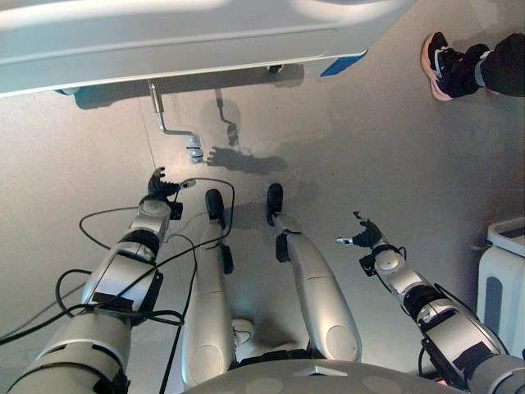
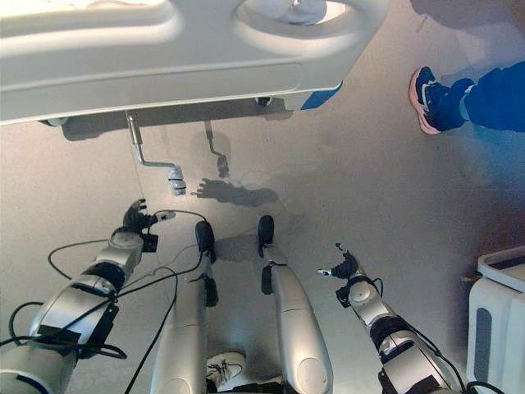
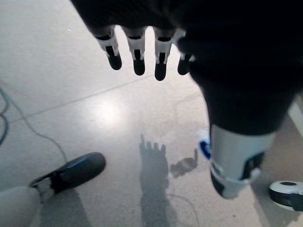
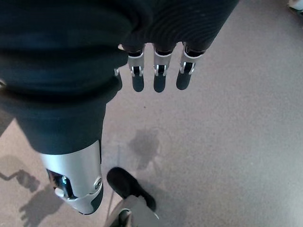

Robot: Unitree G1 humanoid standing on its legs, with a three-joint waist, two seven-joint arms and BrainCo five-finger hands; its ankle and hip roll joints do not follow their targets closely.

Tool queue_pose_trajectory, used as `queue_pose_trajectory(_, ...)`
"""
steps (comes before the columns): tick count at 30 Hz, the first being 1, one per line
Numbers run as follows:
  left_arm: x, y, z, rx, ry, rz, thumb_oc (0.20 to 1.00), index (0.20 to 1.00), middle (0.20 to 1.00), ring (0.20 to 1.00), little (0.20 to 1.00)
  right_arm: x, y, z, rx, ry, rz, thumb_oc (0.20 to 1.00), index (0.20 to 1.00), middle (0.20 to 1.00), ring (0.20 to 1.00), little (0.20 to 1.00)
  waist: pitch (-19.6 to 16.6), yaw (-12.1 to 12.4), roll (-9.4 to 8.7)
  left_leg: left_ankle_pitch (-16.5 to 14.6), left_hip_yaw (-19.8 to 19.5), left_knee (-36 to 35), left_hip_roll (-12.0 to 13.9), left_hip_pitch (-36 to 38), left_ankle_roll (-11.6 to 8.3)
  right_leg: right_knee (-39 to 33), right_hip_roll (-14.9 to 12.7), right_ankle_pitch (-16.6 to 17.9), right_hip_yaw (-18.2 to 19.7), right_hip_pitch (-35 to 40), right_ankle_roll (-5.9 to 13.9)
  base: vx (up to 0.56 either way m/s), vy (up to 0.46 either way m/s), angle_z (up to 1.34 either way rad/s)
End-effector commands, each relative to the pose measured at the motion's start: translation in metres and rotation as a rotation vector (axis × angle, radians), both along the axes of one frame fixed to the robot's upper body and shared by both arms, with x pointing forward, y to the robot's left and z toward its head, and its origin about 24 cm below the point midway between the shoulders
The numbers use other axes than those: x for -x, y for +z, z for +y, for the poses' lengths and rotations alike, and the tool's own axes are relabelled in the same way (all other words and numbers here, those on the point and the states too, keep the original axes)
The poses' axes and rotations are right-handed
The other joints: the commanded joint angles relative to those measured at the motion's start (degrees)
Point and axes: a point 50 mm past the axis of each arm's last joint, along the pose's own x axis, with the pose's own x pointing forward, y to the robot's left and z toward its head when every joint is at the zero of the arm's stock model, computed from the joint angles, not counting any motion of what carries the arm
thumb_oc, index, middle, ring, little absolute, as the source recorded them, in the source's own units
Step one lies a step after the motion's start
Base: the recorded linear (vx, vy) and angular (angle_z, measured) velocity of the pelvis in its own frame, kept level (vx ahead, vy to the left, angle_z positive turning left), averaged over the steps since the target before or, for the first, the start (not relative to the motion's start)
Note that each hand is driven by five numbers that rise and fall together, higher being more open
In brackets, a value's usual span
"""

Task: Raise the hospital bed

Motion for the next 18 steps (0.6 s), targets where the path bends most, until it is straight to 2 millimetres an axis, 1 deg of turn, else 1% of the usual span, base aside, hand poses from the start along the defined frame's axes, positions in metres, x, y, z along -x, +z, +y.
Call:
queue_pose_trajectory(1, -0.007, 0.027, 0.018, -0.009, 0.062, -0.073, 1.0, 1.0, 1.0, 1.0, 1.0, 0.01, 0.001, -0.013, 0.006, -0.011, -0.022, 1.0, 1.0, 1.0, 1.0, 1.0, -0.2, -0.4, -0.97, 2.7, -0.1, 0.5, -2.5, -5.6, 0.5, -4.6, 0.1, 8.3, -1.4, -2.4, 5.87, -0.01, -0.033, 0.05)
queue_pose_trajectory(2, -0.01, 0.035, 0.017, -0.017, 0.056, -0.093, 1.0, 1.0, 1.0, 1.0, 1.0, 0.011, 0.001, -0.013, 0.006, -0.009, -0.024, 1.0, 1.0, 1.0, 1.0, 1.0, 0.1, -0.5, -1.11, 2.7, -0.3, 0.7, -2.6, -6.2, 0.5, -4.5, 0.1, 8.2, -1.6, -2.8, 5.86, -0.01, -0.034, 0.05)
queue_pose_trajectory(3, -0.01, 0.035, 0.017, -0.017, 0.056, -0.093, 1.0, 1.0, 1.0, 1.0, 1.0, 0.011, 0.001, -0.013, 0.006, -0.009, -0.024, 1.0, 1.0, 1.0, 1.0, 1.0, 0.1, -0.5, -1.11, 2.7, -0.3, 0.7, -2.6, -6.2, 0.5, -4.5, 0.1, 8.2, -1.6, -2.8, 5.86, -0.01, -0.029, 0.05)
queue_pose_trajectory(4, -0.014, 0.045, 0.019, -0.015, 0.057, -0.116, 1.0, 1.0, 1.0, 1.0, 1.0, 0.011, 0.0, -0.013, -0.003, -0.012, -0.021, 1.0, 1.0, 1.0, 1.0, 1.0, 0.6, -0.6, -1.15, 2.8, -0.6, 0.9, -2.6, -7.1, 0.46, -4.4, -0.1, 8.3, -1.8, -3.6, 5.81, -0.01, -0.016, 0.05)
queue_pose_trajectory(5, -0.014, 0.045, 0.019, -0.015, 0.057, -0.116, 1.0, 1.0, 1.0, 1.0, 1.0, 0.011, 0.0, -0.013, -0.003, -0.012, -0.021, 1.0, 1.0, 1.0, 1.0, 1.0, 0.6, -0.6, -1.14, 2.8, -0.6, 1.0, -2.6, -7.2, 0.46, -4.3, -0.1, 8.3, -1.8, -3.7, 5.81, -0.01, -0.034, 0.07)
queue_pose_trajectory(6, -0.018, 0.059, 0.022, -0.034, 0.055, -0.146, 1.0, 1.0, 1.0, 1.0, 1.0, 0.01, 0.001, -0.012, -0.005, -0.011, -0.027, 1.0, 1.0, 1.0, 1.0, 1.0, 1.1, -0.8, -1.42, 2.9, -0.7, 1.1, -2.4, -8.1, 0.4, -4.4, -0.1, 8.6, -1.9, -4.5, 5.91, -0.01, -0.023, 0.05)
queue_pose_trajectory(7, -0.02, 0.065, 0.023, -0.045, 0.054, -0.156, 1.0, 1.0, 1.0, 1.0, 1.0, 0.009, 0.001, -0.012, -0.005, -0.009, -0.028, 1.0, 1.0, 1.0, 1.0, 1.0, 1.3, -0.8, -1.56, 3.0, -0.7, 1.1, -2.4, -8.5, 0.4, -4.6, -0.1, 8.7, -1.9, -4.8, 5.9, -0.01, -0.023, 0.04)
queue_pose_trajectory(8, -0.02, 0.065, 0.023, -0.046, 0.054, -0.156, 1.0, 1.0, 1.0, 1.0, 1.0, 0.009, 0.001, -0.012, -0.005, -0.009, -0.029, 1.0, 1.0, 1.0, 1.0, 1.0, 1.3, -0.8, -1.57, 3.0, -0.7, 1.1, -2.4, -8.6, 0.4, -4.6, -0.1, 8.7, -1.9, -4.8, 5.9, 0.0, 0.0, 0.0)
queue_pose_trajectory(11, -0.026, 0.084, 0.025, -0.078, 0.06, -0.192, 1.0, 1.0, 1.0, 1.0, 1.0, 0.007, 0.002, -0.008, -0.018, 0.001, -0.036, 1.0, 1.0, 1.0, 1.0, 1.0, 1.9, -1.1, -1.92, 2.8, -0.8, 1.6, -2.4, -10.0, 0.4, -4.3, -0.3, 8.7, -2.1, -6.2, 5.99, 0.0, 0.0, 0.0)
queue_pose_trajectory(13, -0.026, 0.088, 0.027, -0.084, 0.064, -0.196, 1.0, 1.0, 1.0, 1.0, 1.0, 0.007, 0.003, -0.006, -0.024, 0.005, -0.037, 1.0, 1.0, 1.0, 1.0, 1.0, 2.0, -1.2, -1.99, 2.9, -0.8, 1.7, -2.3, -10.5, 0.35, -4.2, -0.3, 8.6, -2.0, -6.7, 6.0, 0.0, 0.0, 0.0)
queue_pose_trajectory(14, -0.028, 0.097, 0.029, -0.108, 0.07, -0.214, 1.0, 1.0, 1.0, 1.0, 1.0, 0.007, 0.002, -0.003, -0.033, 0.012, -0.036, 1.0, 1.0, 1.0, 1.0, 1.0, 2.3, -1.3, -1.99, 3.0, -0.9, 1.8, -2.3, -11.7, 0.39, -4.0, -0.5, 8.6, -2.0, -7.9, 6.1, 0.03, -0.008, 0.0)
queue_pose_trajectory(16, -0.028, 0.099, 0.03, -0.118, 0.069, -0.216, 1.0, 1.0, 1.0, 1.0, 1.0, 0.007, 0.002, -0.002, -0.034, 0.016, -0.036, 1.0, 1.0, 1.0, 1.0, 1.0, 2.4, -1.3, -2.06, 3.0, -0.9, 1.8, -2.3, -12.1, 0.38, -3.8, -0.5, 8.5, -2.1, -8.4, 6.08, 0.02, -0.004, 0.0)
queue_pose_trajectory(18, -0.029, 0.108, 0.032, -0.139, 0.075, -0.231, 1.0, 1.0, 1.0, 1.0, 1.0, 0.006, 0.002, -0.001, -0.039, 0.02, -0.038, 1.0, 1.0, 1.0, 1.0, 1.0, 2.8, -1.4, -1.98, 2.8, -0.9, 2.1, -2.2, -13.2, 0.44, -3.1, -0.6, 8.2, -2.1, -9.7, 6.25, 0.02, 0.001, 0.01)
